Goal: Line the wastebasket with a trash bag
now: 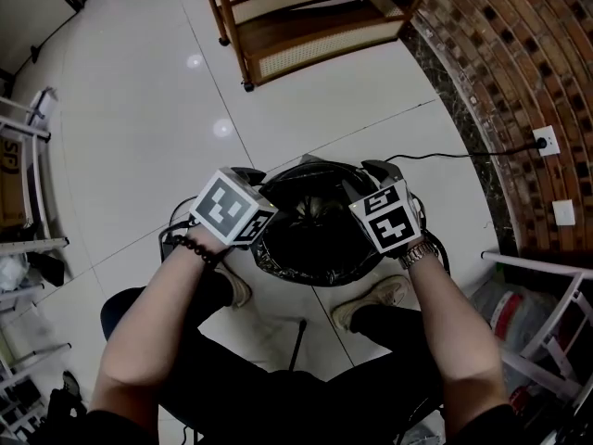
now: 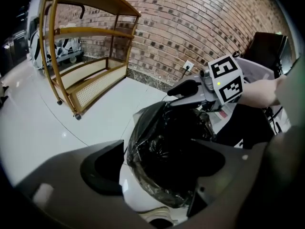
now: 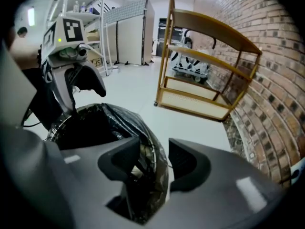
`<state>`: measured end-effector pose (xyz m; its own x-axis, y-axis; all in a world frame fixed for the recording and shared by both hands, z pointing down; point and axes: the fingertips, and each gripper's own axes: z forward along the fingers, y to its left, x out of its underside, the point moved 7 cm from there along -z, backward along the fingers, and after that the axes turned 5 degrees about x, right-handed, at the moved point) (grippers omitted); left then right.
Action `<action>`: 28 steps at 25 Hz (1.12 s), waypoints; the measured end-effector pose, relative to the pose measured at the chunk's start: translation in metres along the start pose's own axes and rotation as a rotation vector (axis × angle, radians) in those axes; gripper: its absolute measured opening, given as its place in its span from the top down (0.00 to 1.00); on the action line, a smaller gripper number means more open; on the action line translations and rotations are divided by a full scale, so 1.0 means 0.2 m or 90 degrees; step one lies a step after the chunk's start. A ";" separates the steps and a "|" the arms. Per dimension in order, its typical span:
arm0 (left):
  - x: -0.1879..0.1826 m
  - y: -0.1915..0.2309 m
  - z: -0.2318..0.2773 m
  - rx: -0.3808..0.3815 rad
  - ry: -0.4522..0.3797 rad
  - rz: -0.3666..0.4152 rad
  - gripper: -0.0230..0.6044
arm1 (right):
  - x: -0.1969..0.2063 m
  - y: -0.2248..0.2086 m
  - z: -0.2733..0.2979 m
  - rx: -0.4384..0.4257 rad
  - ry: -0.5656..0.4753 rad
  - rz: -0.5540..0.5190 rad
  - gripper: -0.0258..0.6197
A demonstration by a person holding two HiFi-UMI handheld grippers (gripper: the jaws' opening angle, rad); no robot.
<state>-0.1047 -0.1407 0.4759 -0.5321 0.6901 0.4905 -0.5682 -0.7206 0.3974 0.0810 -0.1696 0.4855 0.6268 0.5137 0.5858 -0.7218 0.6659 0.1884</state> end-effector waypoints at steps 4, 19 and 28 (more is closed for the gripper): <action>-0.08 -0.03 -0.11 -0.026 -0.036 0.041 0.31 | -0.02 -0.03 -0.12 0.025 -0.036 0.008 0.67; -0.03 -0.54 -0.02 -0.034 -0.060 0.286 0.92 | 0.06 0.31 -0.44 0.051 -0.090 -0.034 0.96; -0.01 -0.58 -0.02 -0.078 -0.071 0.298 0.96 | 0.08 0.43 -0.51 0.023 -0.115 -0.012 0.96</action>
<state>-0.0405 -0.0574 0.4251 -0.6809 0.2783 0.6774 -0.3576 -0.9336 0.0240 0.0582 -0.0494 0.4302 0.5796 0.3939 0.7134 -0.7228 0.6527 0.2268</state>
